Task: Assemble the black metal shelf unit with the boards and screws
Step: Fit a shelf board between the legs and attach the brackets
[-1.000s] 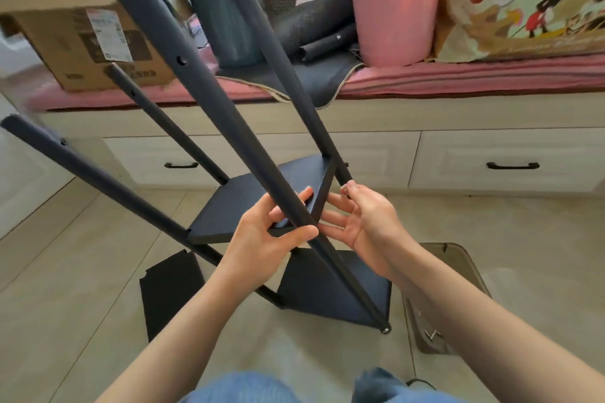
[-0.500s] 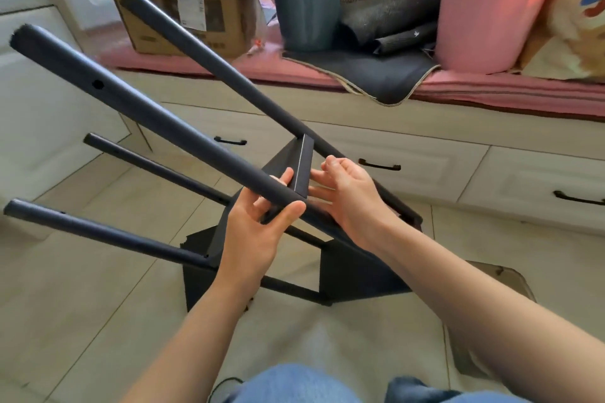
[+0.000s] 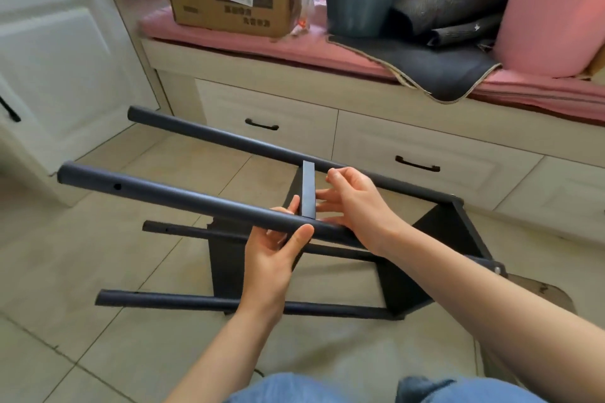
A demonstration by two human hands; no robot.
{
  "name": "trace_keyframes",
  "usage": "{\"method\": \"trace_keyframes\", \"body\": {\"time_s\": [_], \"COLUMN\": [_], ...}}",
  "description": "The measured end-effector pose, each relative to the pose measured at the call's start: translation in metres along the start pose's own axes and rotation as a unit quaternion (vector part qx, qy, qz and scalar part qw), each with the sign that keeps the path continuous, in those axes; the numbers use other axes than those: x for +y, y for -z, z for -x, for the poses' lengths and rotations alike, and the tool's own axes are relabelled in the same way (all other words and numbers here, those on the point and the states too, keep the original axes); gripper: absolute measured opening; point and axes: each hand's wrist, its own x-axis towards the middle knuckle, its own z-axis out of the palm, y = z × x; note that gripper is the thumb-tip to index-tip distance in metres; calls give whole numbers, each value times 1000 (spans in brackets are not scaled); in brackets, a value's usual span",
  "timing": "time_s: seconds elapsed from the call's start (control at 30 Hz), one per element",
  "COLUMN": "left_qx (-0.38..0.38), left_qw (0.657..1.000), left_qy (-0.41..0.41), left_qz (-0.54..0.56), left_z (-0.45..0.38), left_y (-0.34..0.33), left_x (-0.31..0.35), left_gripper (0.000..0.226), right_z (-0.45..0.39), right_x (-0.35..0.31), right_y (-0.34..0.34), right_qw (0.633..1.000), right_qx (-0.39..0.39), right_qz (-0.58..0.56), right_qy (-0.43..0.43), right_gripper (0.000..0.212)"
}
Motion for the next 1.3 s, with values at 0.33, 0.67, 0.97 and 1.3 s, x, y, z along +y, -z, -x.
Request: {"method": "trace_keyframes", "body": {"time_s": [0.33,0.67,0.97,1.3], "left_qx": [-1,7,84,98], "left_qw": [999,995,982,879], "left_qy": [27,94,163,140], "left_qz": [41,20,-45,-445], "left_z": [13,26,34,43], "left_y": [-27,-27,-3,2], "left_x": [-25,-53,-59,-39], "left_gripper": [18,41,58,62], "right_z": [-1,2,-6,-11], "right_x": [17,47,70,79], "right_y": [27,45,34,36], "right_qw": [999,999,995,992], "right_qx": [26,4,-30,-36], "right_qz": [18,-20,-41,-64], "right_qy": [-22,-47,-86,-100], "right_gripper": [25,18,18,15]}}
